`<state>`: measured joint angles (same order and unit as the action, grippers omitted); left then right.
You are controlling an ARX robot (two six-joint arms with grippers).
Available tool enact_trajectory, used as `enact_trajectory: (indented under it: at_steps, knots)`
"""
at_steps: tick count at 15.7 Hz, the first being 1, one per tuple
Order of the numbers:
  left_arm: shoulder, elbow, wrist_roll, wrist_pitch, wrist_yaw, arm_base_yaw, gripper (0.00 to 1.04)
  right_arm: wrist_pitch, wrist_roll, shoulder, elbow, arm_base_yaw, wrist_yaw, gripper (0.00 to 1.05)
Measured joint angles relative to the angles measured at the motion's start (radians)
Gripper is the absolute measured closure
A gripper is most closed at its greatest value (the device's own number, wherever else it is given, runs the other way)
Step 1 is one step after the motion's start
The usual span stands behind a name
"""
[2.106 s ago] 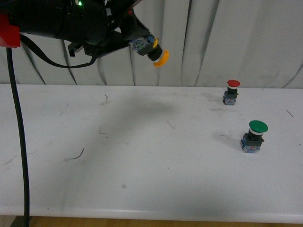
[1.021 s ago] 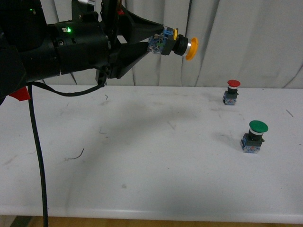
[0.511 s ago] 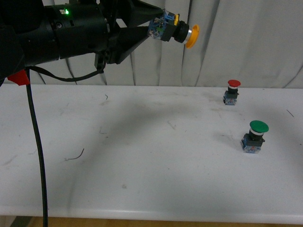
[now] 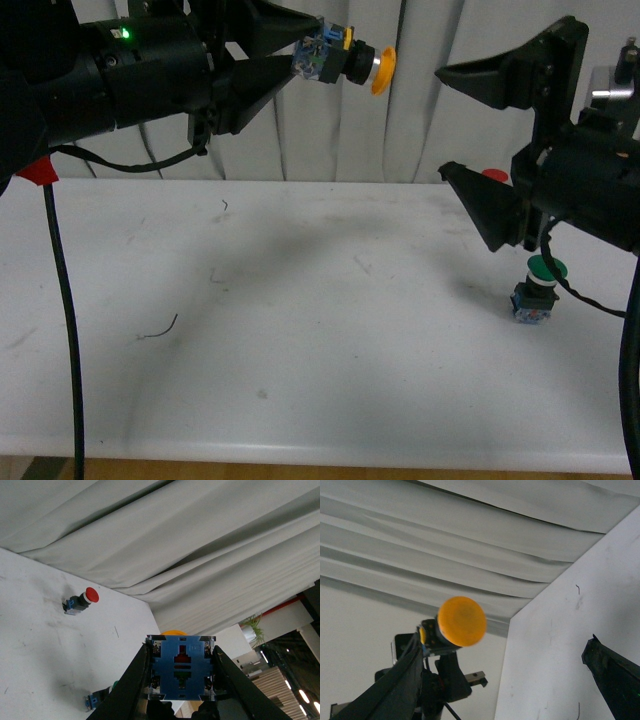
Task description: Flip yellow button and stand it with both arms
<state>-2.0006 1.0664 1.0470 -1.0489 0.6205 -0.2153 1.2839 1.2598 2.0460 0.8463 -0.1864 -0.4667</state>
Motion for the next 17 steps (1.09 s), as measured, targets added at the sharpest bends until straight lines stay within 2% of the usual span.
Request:
enact_trajectory:
  at_steps: [11,17]
  knots:
    - [-0.009,0.002,0.019,-0.021,0.005,-0.003,0.75,0.003,0.091,0.124,0.297,-0.102,0.062,0.06]
    - [-0.009,0.003,0.019,-0.021,0.008,0.003,0.75,0.003,0.103,0.16,0.324,-0.116,0.064,0.06]
